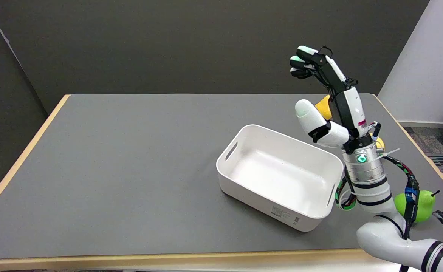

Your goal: Pick up the pear at the top right corner.

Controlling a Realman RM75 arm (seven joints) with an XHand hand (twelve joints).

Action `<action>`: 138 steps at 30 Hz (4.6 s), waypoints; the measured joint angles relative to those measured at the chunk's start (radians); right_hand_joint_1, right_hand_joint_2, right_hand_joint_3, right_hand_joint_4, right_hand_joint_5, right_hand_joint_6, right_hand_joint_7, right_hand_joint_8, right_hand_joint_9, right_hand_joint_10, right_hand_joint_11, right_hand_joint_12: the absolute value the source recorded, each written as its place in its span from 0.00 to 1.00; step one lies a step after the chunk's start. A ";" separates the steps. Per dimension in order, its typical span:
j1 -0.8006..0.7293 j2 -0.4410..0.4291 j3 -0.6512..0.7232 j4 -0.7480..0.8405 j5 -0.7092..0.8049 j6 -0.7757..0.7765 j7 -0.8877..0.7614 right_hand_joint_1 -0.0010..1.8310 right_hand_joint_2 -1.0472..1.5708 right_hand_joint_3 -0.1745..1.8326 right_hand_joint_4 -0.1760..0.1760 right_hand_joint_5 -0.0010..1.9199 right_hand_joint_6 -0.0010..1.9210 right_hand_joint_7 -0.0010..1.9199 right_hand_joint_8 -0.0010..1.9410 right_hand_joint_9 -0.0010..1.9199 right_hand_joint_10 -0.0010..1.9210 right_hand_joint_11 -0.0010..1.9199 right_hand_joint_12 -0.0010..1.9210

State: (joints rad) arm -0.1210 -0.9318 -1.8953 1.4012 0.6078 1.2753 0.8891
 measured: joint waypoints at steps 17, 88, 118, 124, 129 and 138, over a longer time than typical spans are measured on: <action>-0.004 0.005 0.104 0.053 0.035 -0.064 -0.229 0.30 0.67 0.52 0.61 0.16 0.28 0.25 0.28 0.21 0.55 0.12 0.75; 0.533 0.133 0.067 -0.500 1.049 -0.929 -1.271 0.14 0.60 0.53 0.02 0.09 0.26 0.12 0.22 0.02 0.34 0.00 0.57; 0.677 0.006 -0.036 -0.797 1.066 -0.974 -1.273 0.16 0.61 0.51 0.14 0.08 0.21 0.12 0.19 0.03 0.33 0.00 0.60; 0.697 -0.013 -0.051 -0.831 1.066 -0.979 -1.273 0.17 0.62 0.50 0.18 0.09 0.20 0.13 0.17 0.05 0.33 0.00 0.62; 0.717 -0.026 -0.069 -0.854 1.066 -0.982 -1.273 0.18 0.62 0.50 0.20 0.09 0.20 0.14 0.17 0.05 0.33 0.01 0.62; 0.743 -0.045 -0.098 -0.883 1.065 -0.985 -1.273 0.34 0.66 0.53 0.35 0.13 0.24 0.18 0.19 0.12 0.38 0.05 0.64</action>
State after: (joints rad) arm 0.6223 -0.9766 -1.9928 0.5184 1.6732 0.2903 -0.3839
